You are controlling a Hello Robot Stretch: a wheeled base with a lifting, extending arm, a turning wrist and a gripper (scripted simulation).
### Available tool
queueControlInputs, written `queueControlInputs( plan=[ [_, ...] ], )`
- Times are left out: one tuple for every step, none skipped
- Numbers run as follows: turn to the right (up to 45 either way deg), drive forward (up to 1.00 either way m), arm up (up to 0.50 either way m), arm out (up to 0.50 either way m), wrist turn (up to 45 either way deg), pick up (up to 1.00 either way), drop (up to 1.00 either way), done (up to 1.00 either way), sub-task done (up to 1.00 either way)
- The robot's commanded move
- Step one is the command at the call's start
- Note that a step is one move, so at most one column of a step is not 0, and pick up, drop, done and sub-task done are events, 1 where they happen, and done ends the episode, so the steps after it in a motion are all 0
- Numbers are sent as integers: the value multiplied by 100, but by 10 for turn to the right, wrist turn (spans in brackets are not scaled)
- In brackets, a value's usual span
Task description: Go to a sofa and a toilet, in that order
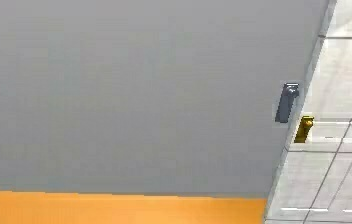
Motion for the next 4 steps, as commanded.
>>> queueControlInputs(
  plan=[
    [0,25,0,0,0,0,0,0,0],
    [-450,0,0,0,0,0,0,0,0],
    [-390,0,0,0,0,0,0,0,0],
    [0,70,0,0,0,0,0,0,0]
  ],
)
